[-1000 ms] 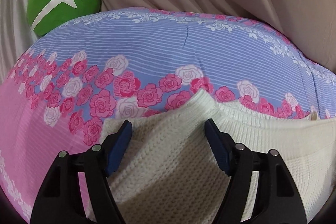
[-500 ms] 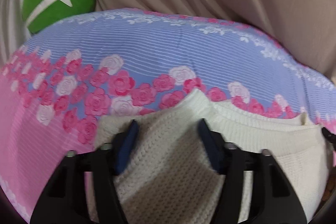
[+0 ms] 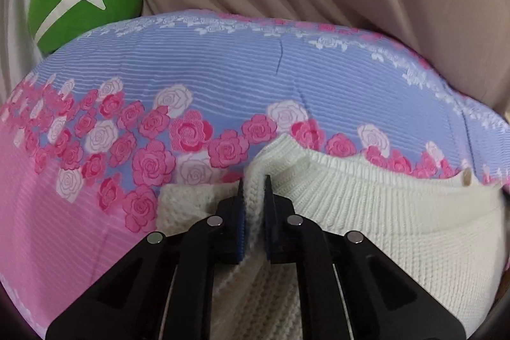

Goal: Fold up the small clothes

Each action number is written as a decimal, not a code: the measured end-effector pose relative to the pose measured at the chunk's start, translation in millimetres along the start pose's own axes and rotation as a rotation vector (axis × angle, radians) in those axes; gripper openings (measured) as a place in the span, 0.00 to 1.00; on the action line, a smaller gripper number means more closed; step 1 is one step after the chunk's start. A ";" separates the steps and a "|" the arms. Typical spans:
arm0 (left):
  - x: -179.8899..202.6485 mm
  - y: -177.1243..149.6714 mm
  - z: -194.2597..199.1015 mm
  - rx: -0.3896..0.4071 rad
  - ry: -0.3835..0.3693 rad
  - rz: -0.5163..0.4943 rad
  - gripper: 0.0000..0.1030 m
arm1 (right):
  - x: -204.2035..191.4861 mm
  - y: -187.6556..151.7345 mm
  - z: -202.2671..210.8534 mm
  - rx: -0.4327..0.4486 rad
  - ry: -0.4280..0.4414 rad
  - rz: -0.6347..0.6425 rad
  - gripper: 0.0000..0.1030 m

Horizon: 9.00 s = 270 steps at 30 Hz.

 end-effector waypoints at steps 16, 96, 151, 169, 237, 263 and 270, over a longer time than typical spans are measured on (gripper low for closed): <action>56.0 -42.2 103.7 0.134 -0.081 -0.110 0.68 | -120.1 -77.4 93.4 0.009 0.327 0.296 0.22; 254.8 -119.5 102.5 -0.023 -0.245 -0.398 0.26 | 5.7 -177.4 156.8 0.004 0.274 -0.010 0.31; 117.8 -134.4 187.3 -0.028 -0.435 -0.137 0.69 | -15.8 -97.2 108.5 -0.028 0.301 0.113 0.49; 167.5 -161.0 113.5 -0.185 -0.364 -0.226 0.73 | 46.3 -82.5 162.4 0.084 0.324 -0.016 0.27; 186.1 -119.5 140.9 -0.040 -0.304 -0.232 0.82 | -14.7 -83.1 186.8 0.114 0.266 0.266 0.19; 192.6 -124.8 82.6 -0.233 -0.430 -0.035 0.96 | 35.5 -120.5 102.3 -0.080 0.278 -0.047 0.85; 203.1 -123.4 71.8 -0.222 -0.453 -0.037 0.96 | 22.9 -117.0 93.2 -0.043 0.294 -0.017 0.93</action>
Point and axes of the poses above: each gripper's, at about its wrist camera, not at the fingertips, and z roughly against the way its jaws point, x to its right, y to its top, the point moved 4 cm from there along -z, roughly the way its jaws point, and after that the axes turned 2 degrees about x, right-handed, at the moved point
